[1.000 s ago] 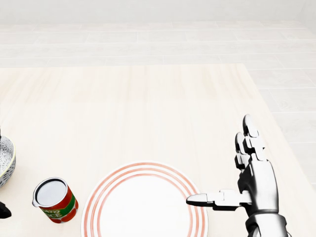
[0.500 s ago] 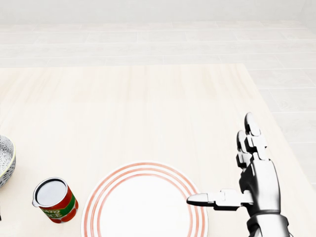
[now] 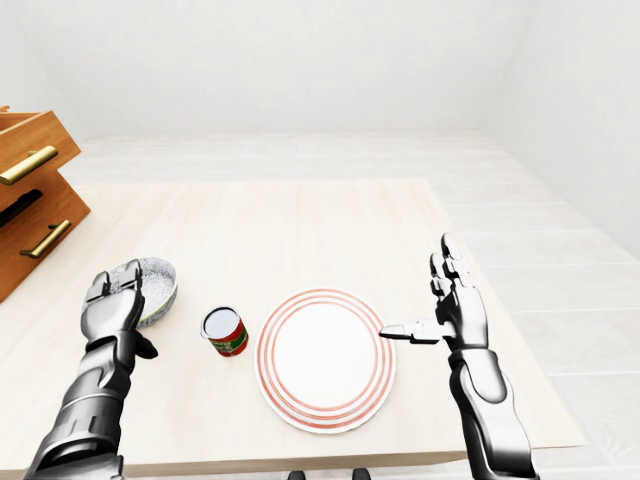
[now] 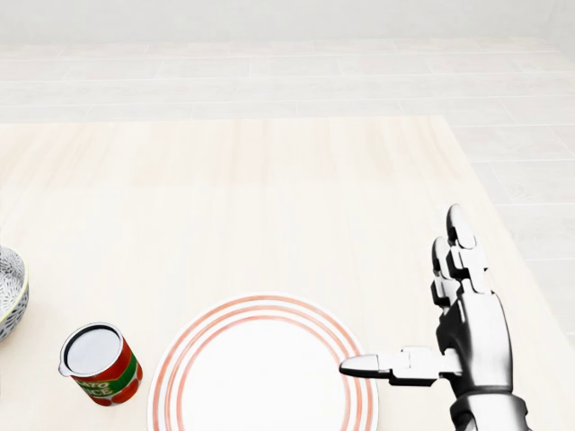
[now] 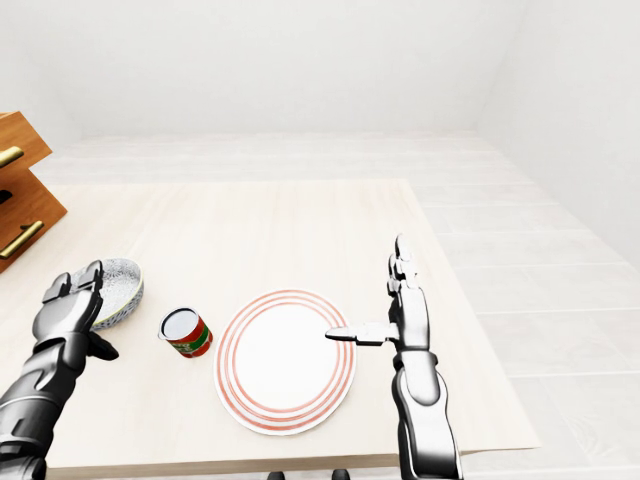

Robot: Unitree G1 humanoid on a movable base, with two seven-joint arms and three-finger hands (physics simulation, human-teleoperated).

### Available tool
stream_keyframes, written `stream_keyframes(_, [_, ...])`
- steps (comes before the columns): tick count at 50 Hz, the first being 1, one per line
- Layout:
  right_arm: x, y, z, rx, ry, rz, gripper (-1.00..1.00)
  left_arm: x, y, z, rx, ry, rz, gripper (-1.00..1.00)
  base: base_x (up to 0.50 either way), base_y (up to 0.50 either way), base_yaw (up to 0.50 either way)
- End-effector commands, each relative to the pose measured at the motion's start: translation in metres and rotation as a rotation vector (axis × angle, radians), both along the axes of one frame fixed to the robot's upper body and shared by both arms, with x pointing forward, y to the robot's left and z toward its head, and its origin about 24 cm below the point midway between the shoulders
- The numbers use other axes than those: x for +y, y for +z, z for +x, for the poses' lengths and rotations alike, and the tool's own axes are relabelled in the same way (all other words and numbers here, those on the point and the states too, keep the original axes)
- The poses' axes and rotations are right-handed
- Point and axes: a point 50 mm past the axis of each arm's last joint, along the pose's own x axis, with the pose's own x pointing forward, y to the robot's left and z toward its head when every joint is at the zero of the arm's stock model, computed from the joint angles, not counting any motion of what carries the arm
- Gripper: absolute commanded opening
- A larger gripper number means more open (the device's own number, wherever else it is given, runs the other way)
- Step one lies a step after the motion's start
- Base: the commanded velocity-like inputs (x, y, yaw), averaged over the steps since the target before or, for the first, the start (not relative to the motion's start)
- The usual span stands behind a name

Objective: Put the bowl on the plate.

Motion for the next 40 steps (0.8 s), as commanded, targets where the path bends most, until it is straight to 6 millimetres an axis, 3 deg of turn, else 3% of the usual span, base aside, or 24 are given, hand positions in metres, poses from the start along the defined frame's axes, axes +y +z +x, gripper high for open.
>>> stream_keyframes(1, [0.0007, 0.0012, -0.0013, -0.005, 0.001, -0.002, 1.00, 0.0020, -0.0025, 0.0024, 0.017, 0.018, 0.005, 1.00, 0.00, 0.00, 0.00])
stream_keyframes(10, [0.0007, 0.0041, -0.0018, -0.017, 0.003, -0.006, 1.00, 0.0078, -0.0053, 0.0000, 0.037, 0.046, 0.024, 1.00, 0.00, 0.00, 0.00])
stream_keyframes(40, [0.0002, 0.0097, -0.0015, -0.041, 0.002, -0.012, 1.00, -0.0007, -0.0066, 0.0087, 0.056, 0.024, 0.021, 1.00, 0.00, 0.00, 0.00])
